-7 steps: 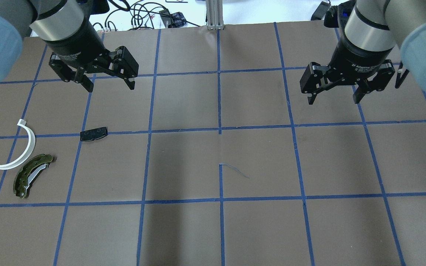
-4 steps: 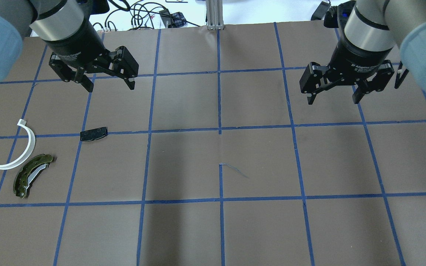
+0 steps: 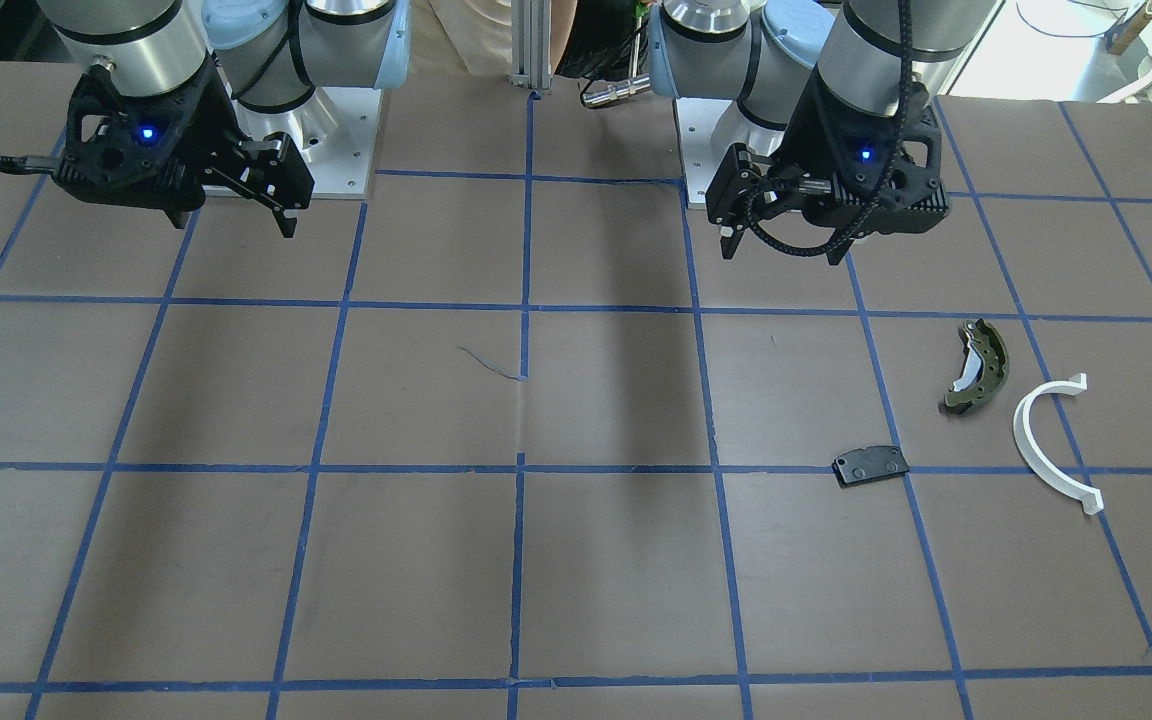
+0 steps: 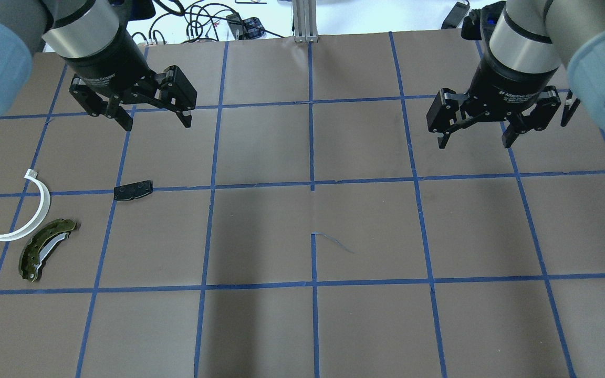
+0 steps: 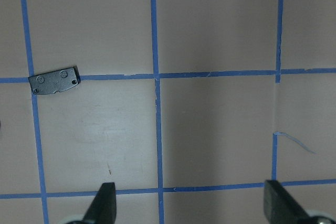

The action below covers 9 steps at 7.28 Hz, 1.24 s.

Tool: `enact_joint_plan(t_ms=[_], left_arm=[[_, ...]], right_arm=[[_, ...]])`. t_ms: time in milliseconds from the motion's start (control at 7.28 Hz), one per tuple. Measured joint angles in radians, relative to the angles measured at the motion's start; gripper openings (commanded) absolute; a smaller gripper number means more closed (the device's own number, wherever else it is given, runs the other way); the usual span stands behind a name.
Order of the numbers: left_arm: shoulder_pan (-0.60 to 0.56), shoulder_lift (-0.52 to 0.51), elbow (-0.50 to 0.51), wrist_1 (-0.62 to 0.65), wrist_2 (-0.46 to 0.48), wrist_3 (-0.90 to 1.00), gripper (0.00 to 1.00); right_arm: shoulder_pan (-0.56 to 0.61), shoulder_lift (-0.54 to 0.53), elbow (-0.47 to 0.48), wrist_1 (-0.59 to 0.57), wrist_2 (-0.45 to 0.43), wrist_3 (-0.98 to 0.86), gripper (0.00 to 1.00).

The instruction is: Place bearing gear from tray to pile

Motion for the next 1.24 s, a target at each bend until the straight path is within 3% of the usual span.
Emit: enact_joint_plan(t_ms=[687, 1236], left_arm=[[0.0, 0.0, 0.0, 0.0, 0.0, 0.0, 1.0], [0.0, 0.0, 0.0, 0.0, 0.0, 0.0, 1.0]], right_arm=[[-0.002, -0.003, -0.003, -0.002, 0.011, -0.003, 1.0], [-0.001, -0.003, -0.003, 0.0, 0.075, -0.007, 1.0]])
